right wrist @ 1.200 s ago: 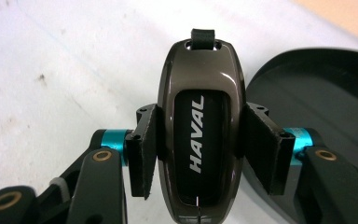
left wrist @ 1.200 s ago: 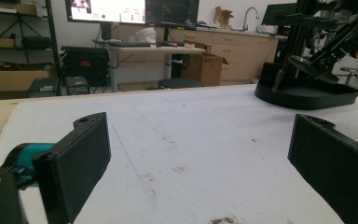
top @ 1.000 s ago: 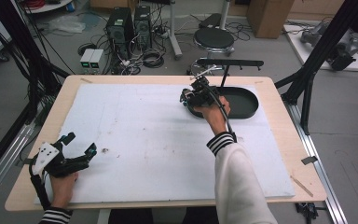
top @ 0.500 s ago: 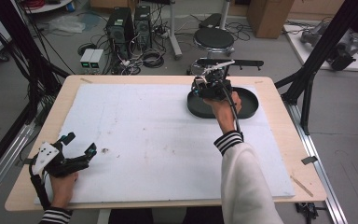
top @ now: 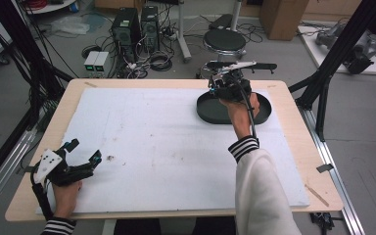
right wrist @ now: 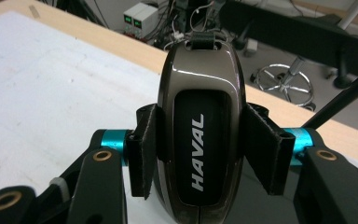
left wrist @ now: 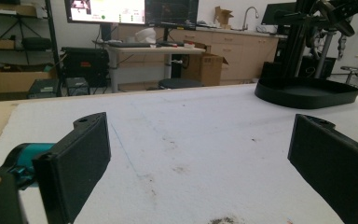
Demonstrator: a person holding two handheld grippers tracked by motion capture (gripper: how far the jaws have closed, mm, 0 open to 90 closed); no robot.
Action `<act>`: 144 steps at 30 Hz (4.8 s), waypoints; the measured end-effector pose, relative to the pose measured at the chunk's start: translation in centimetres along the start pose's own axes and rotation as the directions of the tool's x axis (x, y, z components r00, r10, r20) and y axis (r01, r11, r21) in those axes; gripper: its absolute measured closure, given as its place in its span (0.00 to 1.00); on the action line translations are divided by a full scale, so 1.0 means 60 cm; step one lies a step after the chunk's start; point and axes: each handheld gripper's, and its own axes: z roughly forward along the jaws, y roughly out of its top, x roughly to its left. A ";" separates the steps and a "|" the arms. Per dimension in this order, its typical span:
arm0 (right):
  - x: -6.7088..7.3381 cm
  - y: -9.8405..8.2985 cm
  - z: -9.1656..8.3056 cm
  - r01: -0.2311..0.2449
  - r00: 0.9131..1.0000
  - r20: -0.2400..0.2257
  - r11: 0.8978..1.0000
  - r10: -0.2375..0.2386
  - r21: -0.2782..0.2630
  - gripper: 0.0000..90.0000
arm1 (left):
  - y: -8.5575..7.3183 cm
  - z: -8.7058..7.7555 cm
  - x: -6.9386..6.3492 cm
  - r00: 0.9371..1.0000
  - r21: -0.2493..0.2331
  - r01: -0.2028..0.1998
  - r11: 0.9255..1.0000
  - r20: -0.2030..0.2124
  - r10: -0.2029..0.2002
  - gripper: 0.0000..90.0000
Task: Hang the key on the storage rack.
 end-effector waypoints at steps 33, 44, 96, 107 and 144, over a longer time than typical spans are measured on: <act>-0.032 0.053 0.005 -0.009 0.999 0.050 0.998 0.013 -0.070 0.54 | 0.001 0.002 0.002 1.000 0.010 0.016 1.000 -0.002 -0.016 0.07; -0.043 0.053 0.012 -0.020 0.997 0.066 0.996 0.026 -0.083 0.53 | 0.000 0.002 0.002 1.000 0.008 0.017 1.000 -0.001 -0.017 0.07; -0.093 -0.021 0.066 -0.119 0.993 0.019 0.989 0.118 0.082 0.53 | 0.000 0.001 -0.001 1.000 0.004 0.000 1.000 -0.001 0.000 0.07; -0.095 -0.046 0.089 -0.099 0.994 -0.026 0.992 0.102 0.072 0.53 | 0.000 0.001 -0.001 1.000 0.002 0.000 1.000 -0.002 0.000 0.07; -0.097 -0.195 -0.121 -0.055 0.931 -0.354 0.925 -0.088 -0.375 0.00 | -0.001 -0.002 -0.002 1.000 -0.010 -0.012 1.000 0.003 0.012 0.07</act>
